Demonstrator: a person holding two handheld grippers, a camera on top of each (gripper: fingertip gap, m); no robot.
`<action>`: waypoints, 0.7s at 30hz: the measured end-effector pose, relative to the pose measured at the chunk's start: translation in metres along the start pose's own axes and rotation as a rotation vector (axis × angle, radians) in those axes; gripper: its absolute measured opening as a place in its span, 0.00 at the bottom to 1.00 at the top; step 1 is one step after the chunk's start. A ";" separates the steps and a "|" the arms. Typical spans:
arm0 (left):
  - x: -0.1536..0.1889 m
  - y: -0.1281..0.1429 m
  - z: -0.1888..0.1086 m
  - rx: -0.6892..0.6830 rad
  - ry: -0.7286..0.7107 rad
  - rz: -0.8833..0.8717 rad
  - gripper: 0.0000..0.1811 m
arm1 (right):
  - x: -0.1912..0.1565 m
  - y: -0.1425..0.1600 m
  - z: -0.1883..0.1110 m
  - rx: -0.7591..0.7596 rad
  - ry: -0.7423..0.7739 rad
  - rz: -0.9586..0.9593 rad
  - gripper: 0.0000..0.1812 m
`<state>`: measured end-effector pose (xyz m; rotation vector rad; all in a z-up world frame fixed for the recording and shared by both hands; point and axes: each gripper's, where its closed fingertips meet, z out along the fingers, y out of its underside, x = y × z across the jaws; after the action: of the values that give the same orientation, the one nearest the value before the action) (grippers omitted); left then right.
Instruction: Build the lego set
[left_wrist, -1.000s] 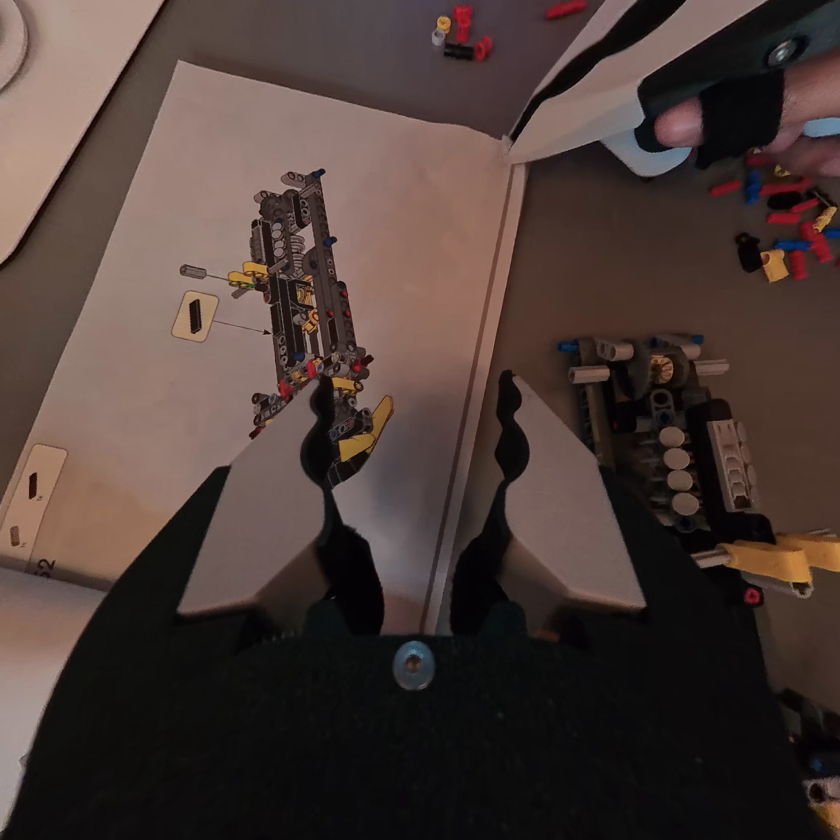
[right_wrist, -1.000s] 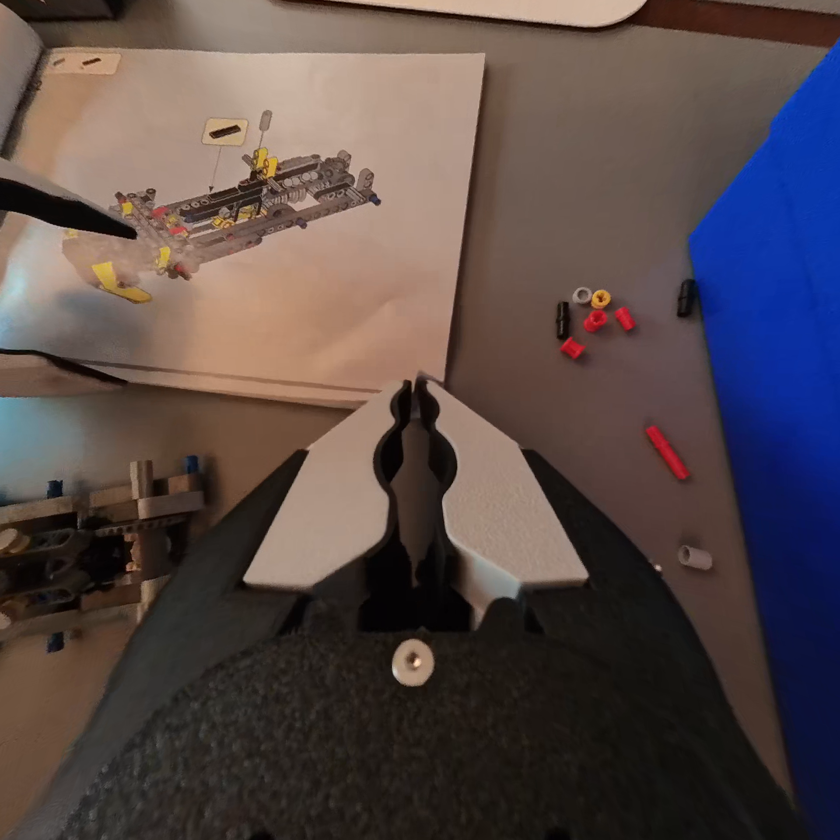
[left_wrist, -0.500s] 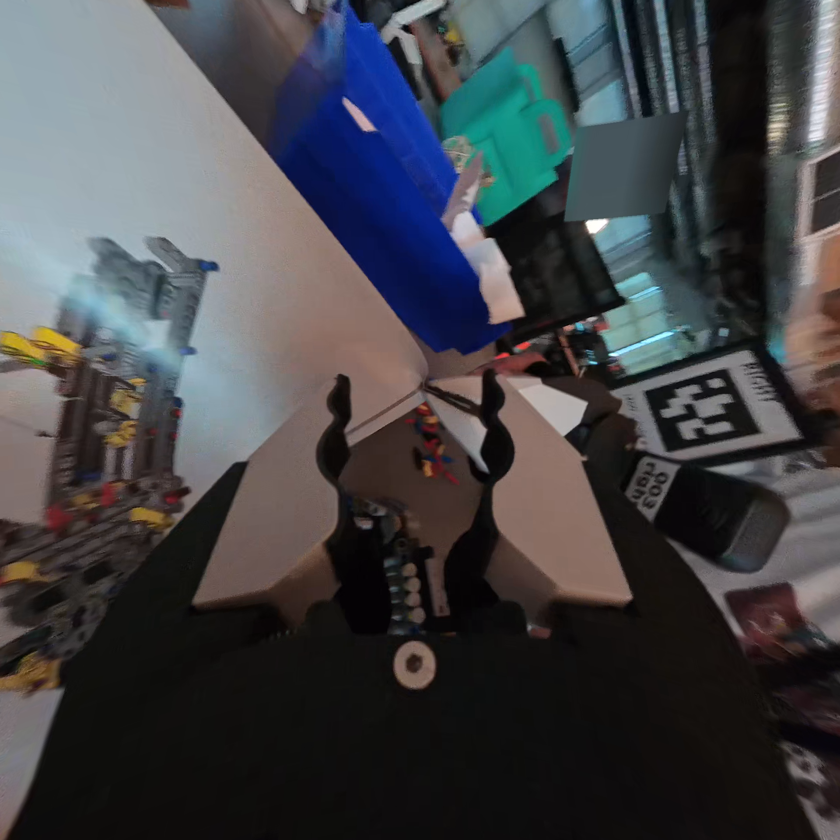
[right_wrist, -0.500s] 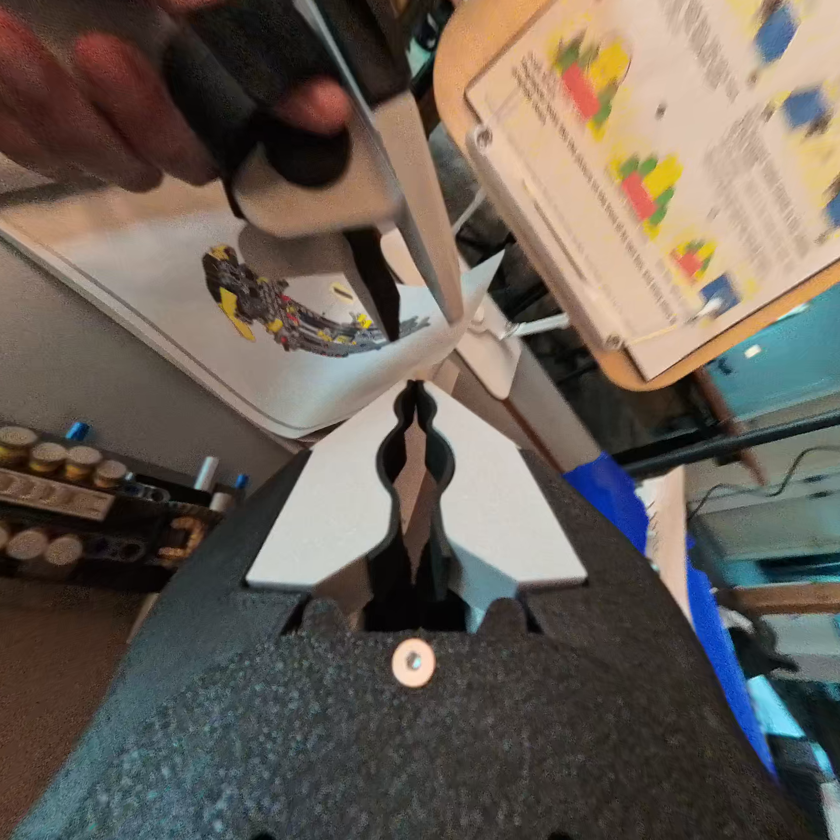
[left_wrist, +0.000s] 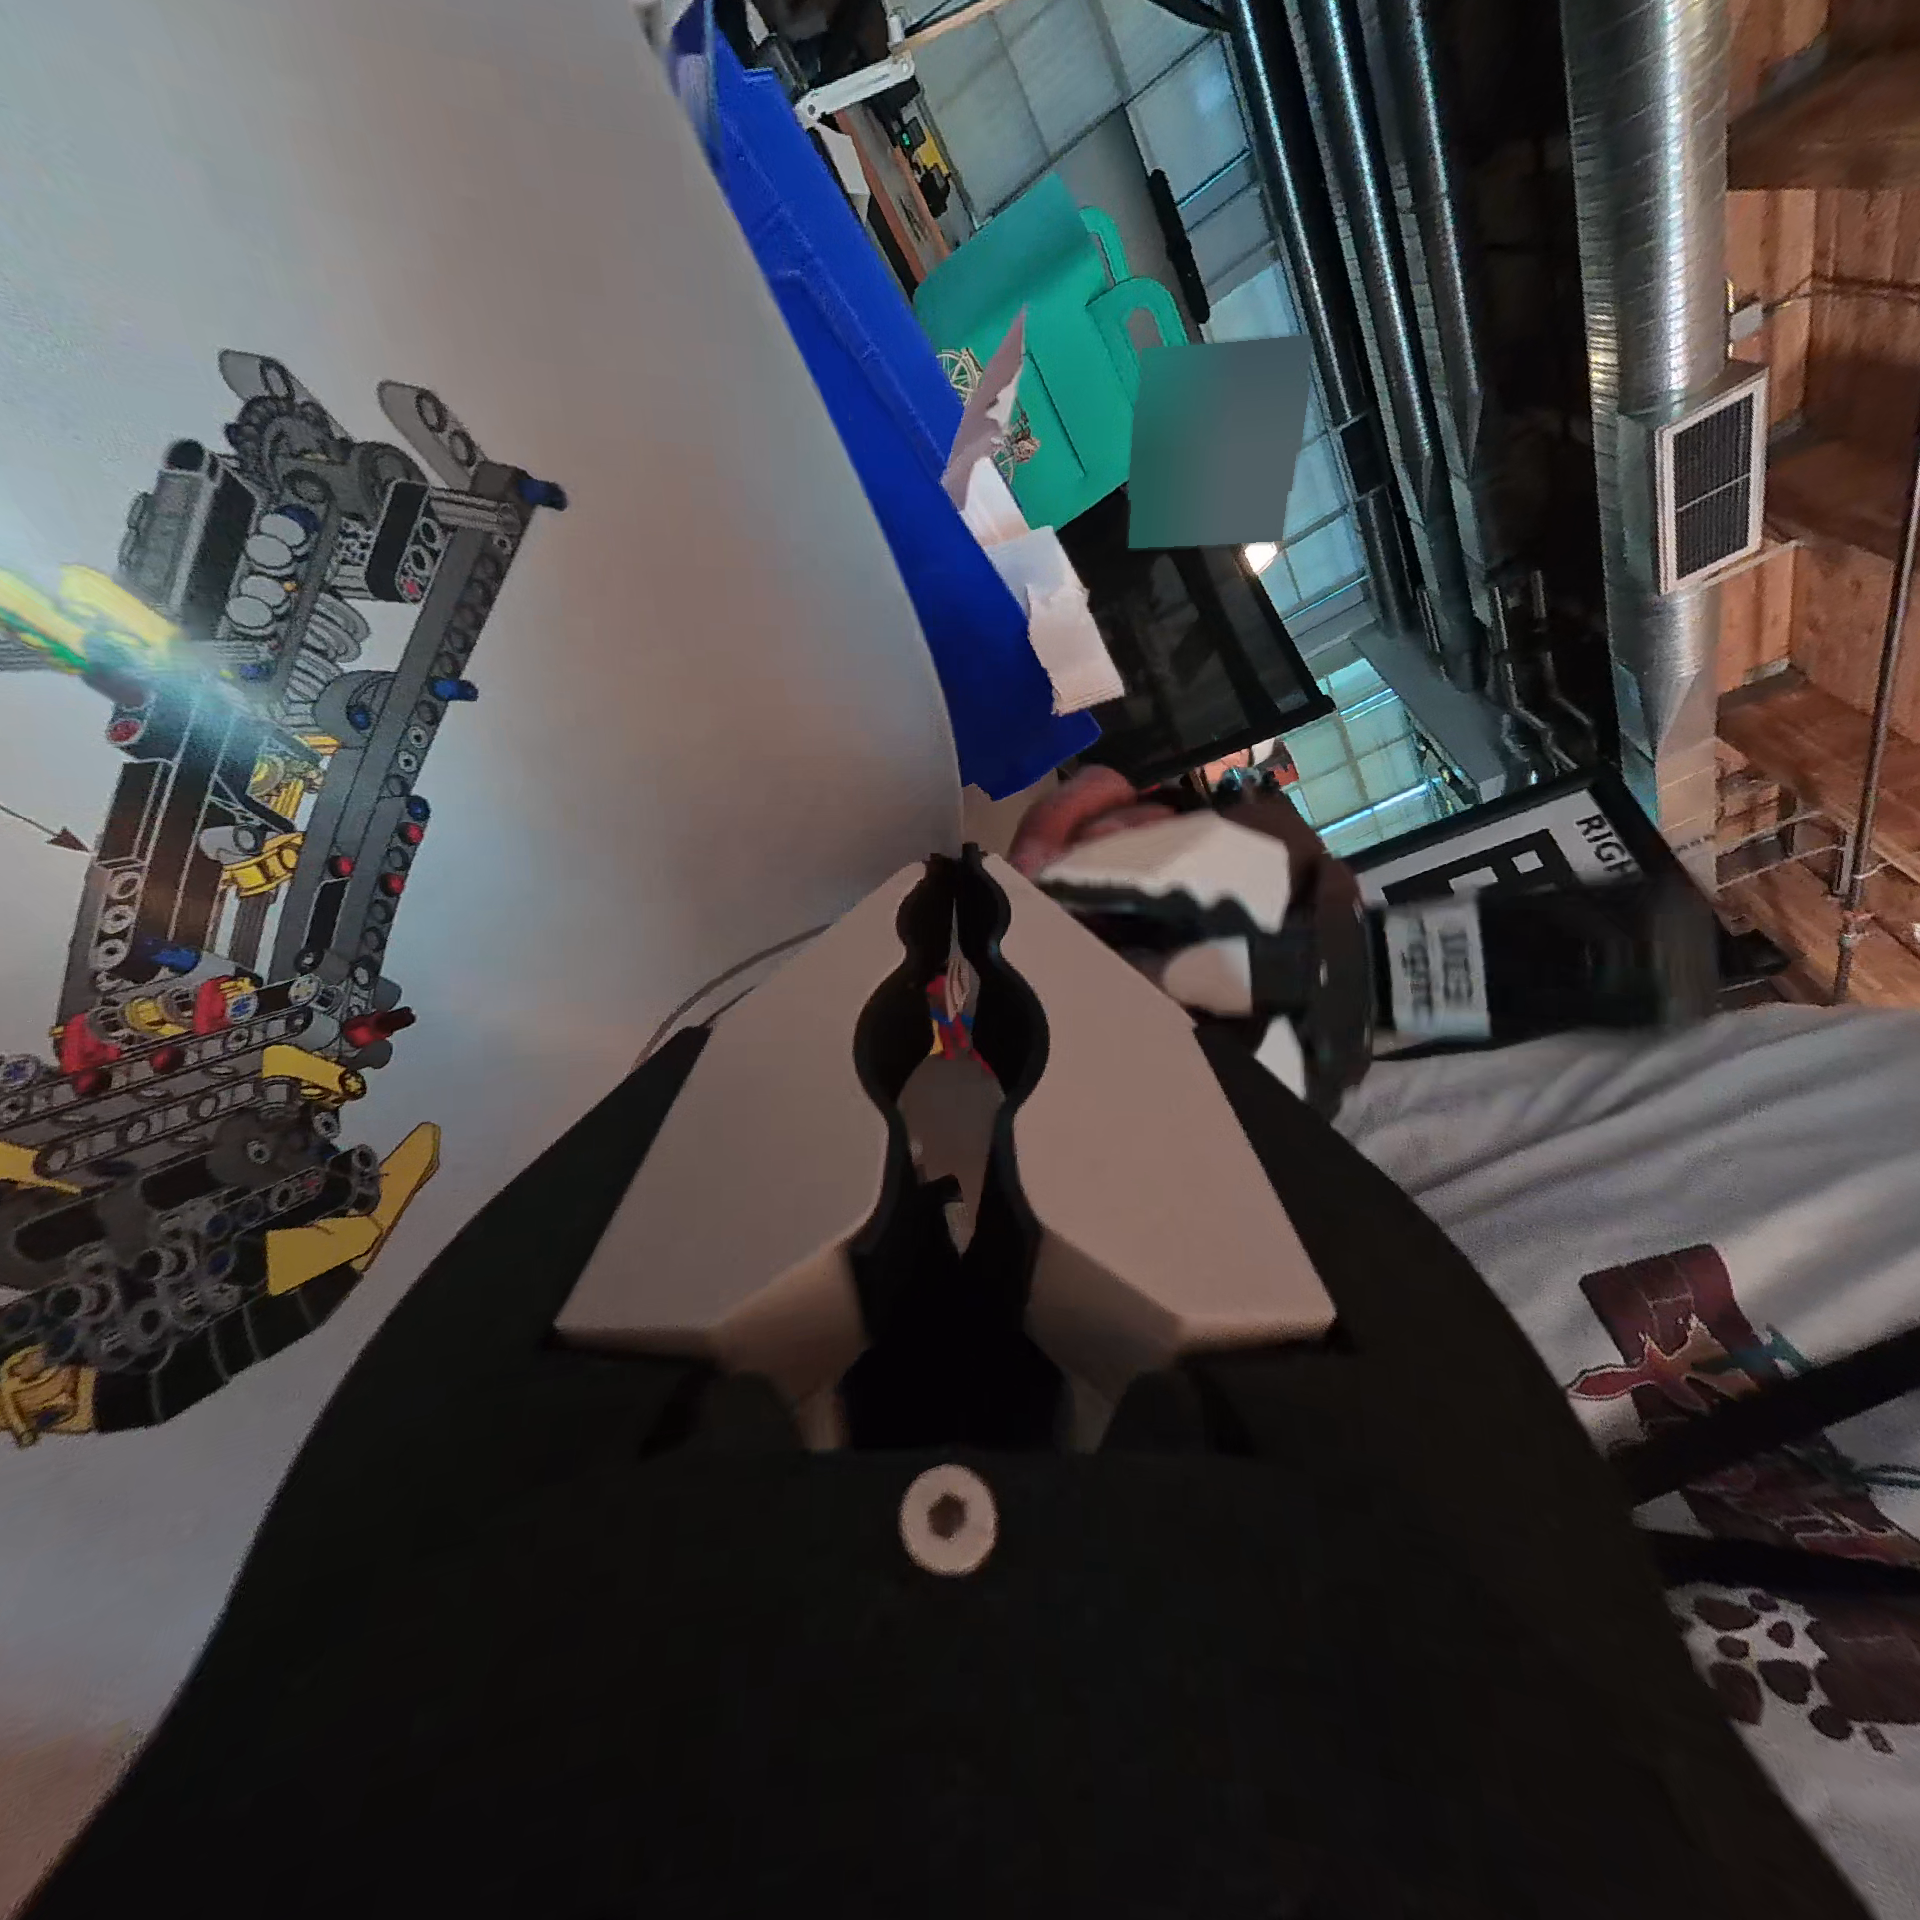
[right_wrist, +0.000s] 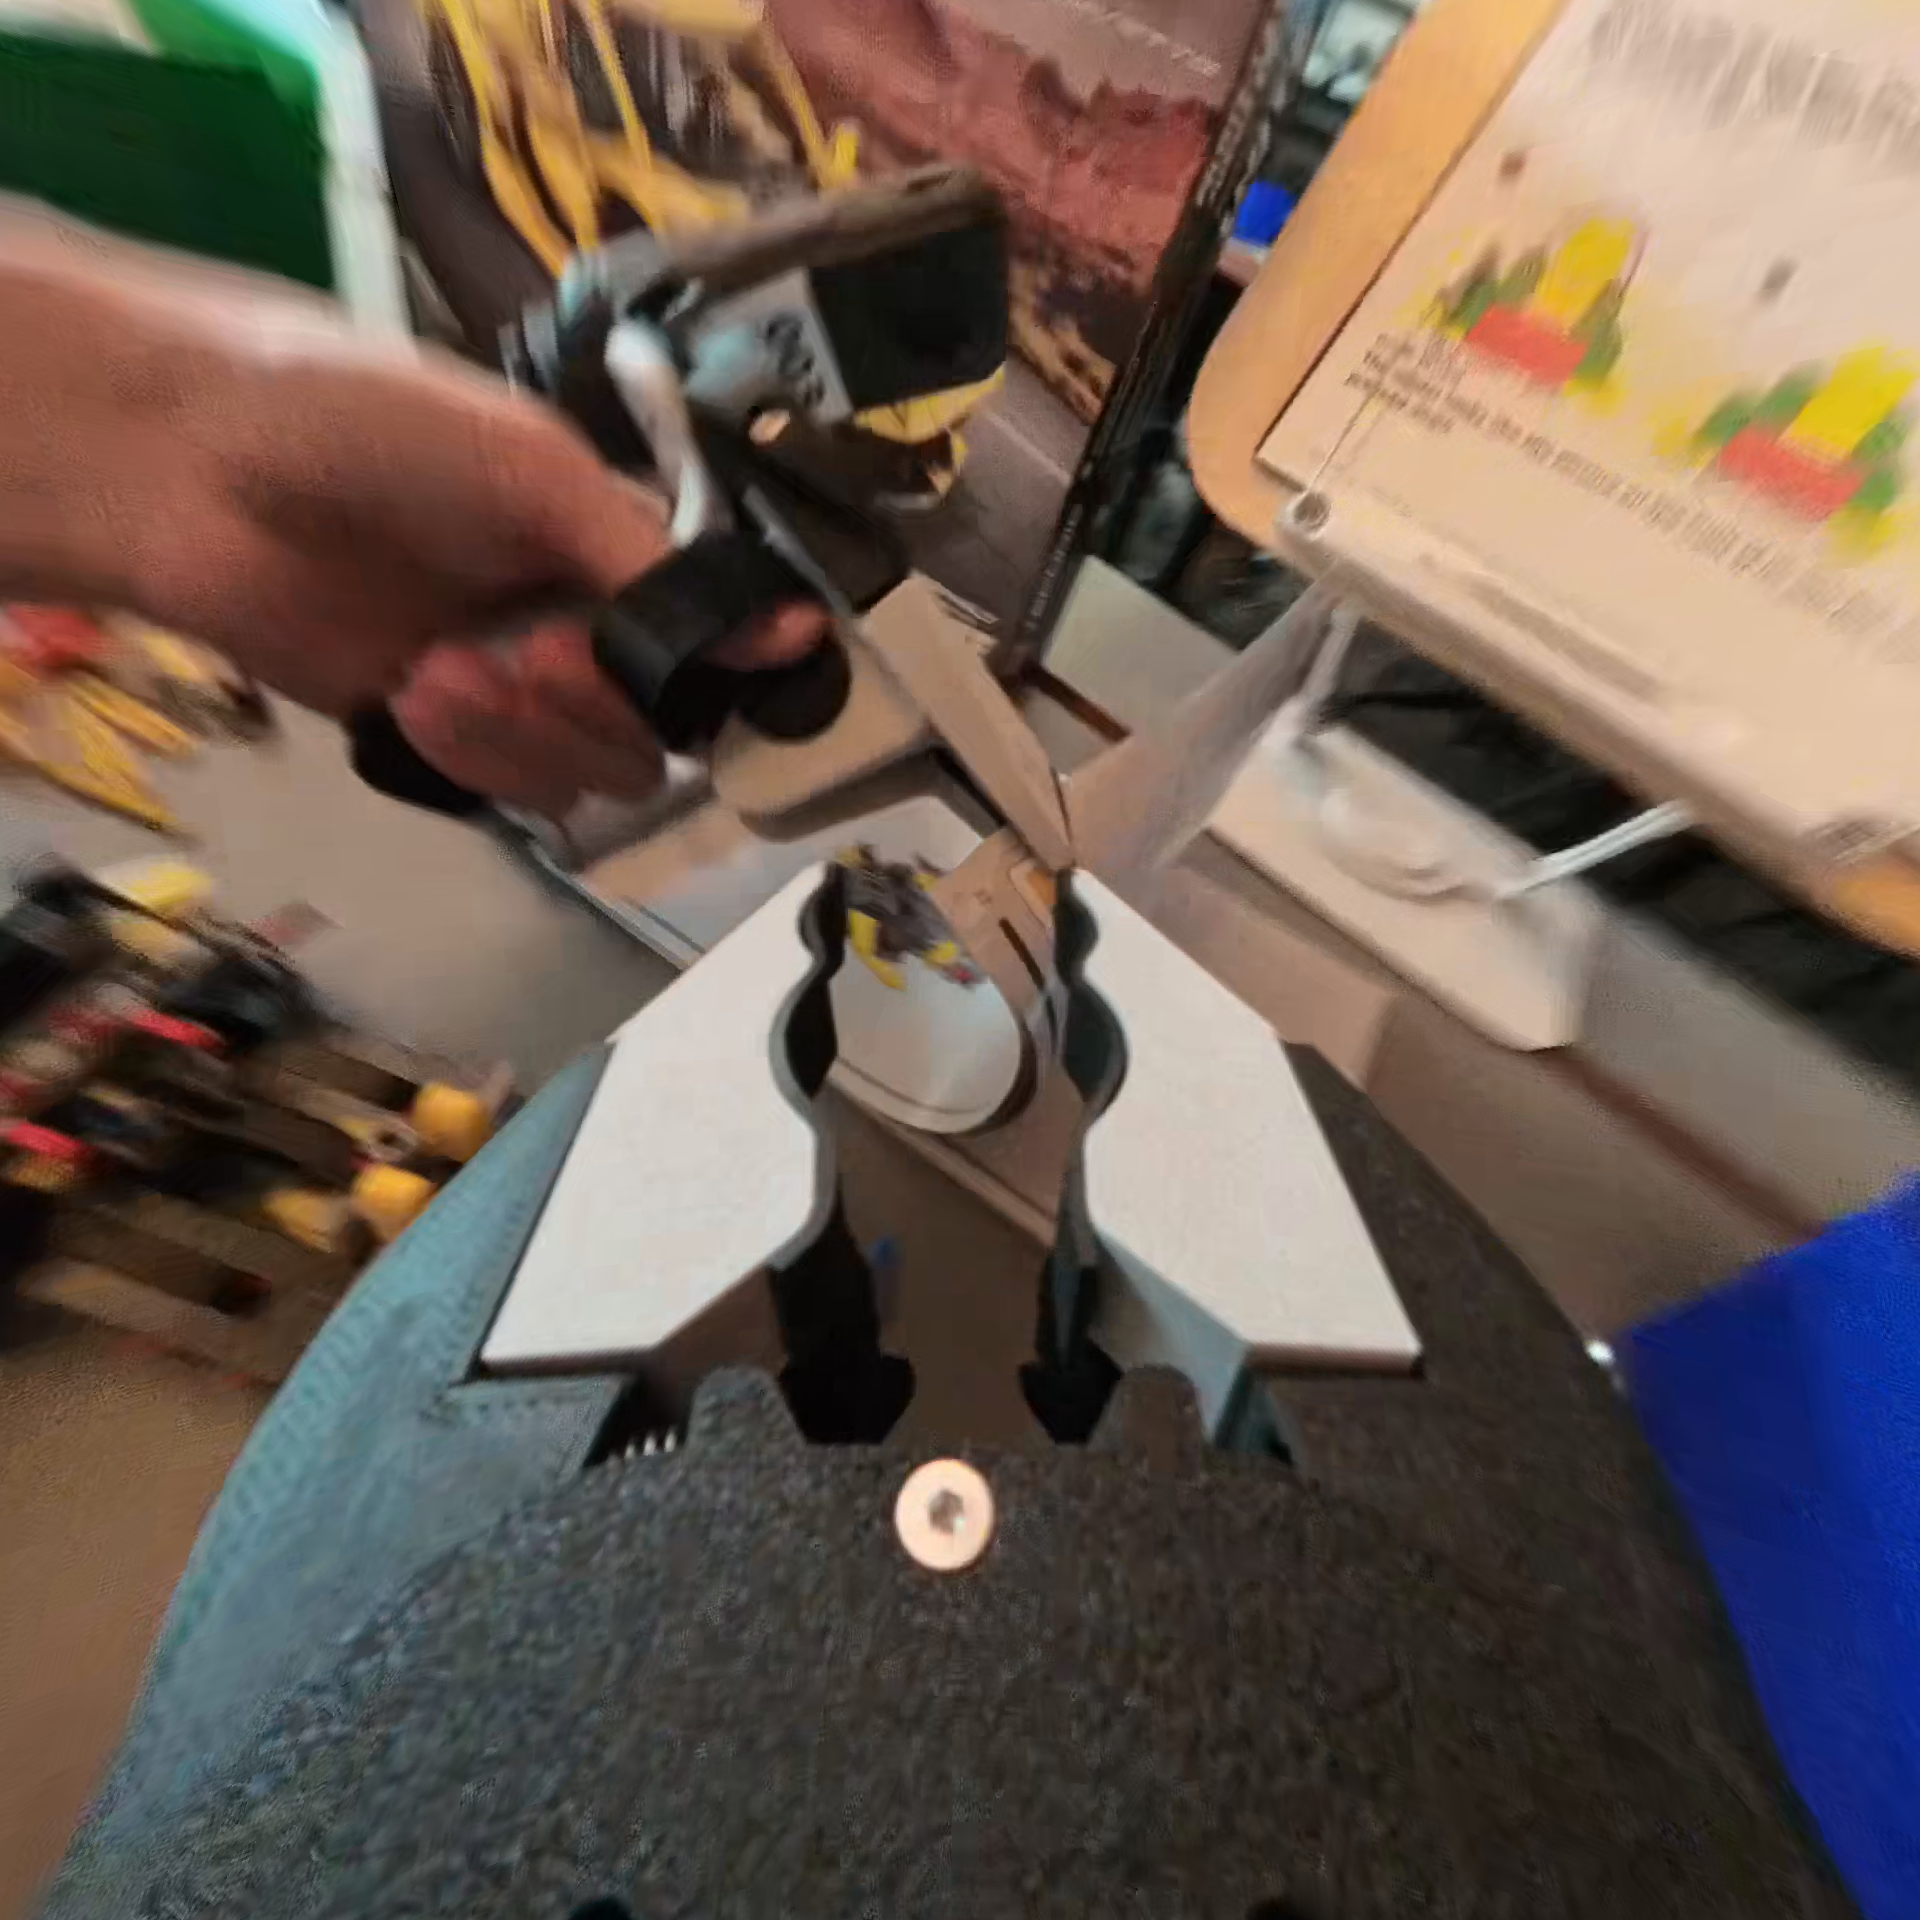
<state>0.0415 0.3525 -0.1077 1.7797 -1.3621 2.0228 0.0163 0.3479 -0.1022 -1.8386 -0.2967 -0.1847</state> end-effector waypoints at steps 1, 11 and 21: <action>0.002 -0.001 -0.002 0.010 0.013 0.008 0.00 | 0.003 -0.003 -0.001 0.023 -0.077 0.143 0.24; 0.031 -0.003 -0.010 0.045 0.225 0.025 0.01 | 0.005 -0.004 0.015 0.064 -0.592 0.708 0.11; 0.031 -0.001 -0.009 0.051 0.212 0.140 0.00 | 0.007 -0.010 0.008 0.128 -0.689 0.808 0.07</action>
<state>0.0265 0.3451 -0.0799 1.4733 -1.4163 2.2619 0.0199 0.3587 -0.0933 -1.7055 -0.0118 1.0126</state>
